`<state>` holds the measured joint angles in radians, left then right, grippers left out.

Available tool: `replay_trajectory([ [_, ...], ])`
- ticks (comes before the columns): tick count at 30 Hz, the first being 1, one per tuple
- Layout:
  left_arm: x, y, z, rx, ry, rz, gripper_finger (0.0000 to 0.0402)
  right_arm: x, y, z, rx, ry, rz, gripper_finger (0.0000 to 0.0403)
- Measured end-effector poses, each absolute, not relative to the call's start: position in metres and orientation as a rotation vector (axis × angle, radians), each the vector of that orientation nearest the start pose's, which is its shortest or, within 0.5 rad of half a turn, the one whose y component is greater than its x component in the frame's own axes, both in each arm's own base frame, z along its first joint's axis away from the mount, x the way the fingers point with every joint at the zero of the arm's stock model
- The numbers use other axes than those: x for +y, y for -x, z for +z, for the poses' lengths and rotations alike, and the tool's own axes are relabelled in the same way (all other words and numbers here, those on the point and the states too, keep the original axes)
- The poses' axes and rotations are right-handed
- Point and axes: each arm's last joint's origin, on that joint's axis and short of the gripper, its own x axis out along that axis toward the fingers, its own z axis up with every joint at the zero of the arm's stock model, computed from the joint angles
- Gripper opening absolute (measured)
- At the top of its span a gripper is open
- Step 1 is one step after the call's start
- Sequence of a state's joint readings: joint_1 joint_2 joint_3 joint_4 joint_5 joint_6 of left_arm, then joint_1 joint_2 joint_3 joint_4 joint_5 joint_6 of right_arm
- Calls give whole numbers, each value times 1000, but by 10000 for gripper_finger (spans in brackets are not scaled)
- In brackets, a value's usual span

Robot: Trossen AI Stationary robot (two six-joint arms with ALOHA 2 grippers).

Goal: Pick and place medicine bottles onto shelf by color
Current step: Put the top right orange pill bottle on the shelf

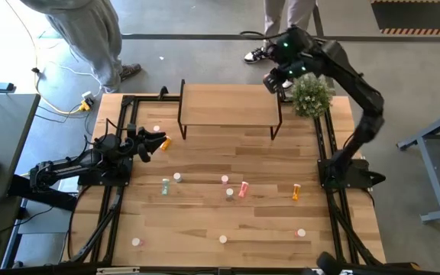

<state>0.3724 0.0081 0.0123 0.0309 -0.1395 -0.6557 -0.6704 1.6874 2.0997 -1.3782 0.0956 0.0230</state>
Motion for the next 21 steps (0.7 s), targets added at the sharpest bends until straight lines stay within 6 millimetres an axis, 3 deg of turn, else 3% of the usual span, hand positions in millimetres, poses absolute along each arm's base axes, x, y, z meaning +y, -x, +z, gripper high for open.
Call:
replay_trajectory([
  [8,39,-89,170,-205,652,480,182,-217,-264,401,1235,-296,-618,108],
  [15,39,-89,170,-206,652,480,181,-234,-284,367,1344,-305,-573,108],
  [21,39,-89,170,-205,651,481,181,-241,-293,351,1395,-298,-545,108],
])
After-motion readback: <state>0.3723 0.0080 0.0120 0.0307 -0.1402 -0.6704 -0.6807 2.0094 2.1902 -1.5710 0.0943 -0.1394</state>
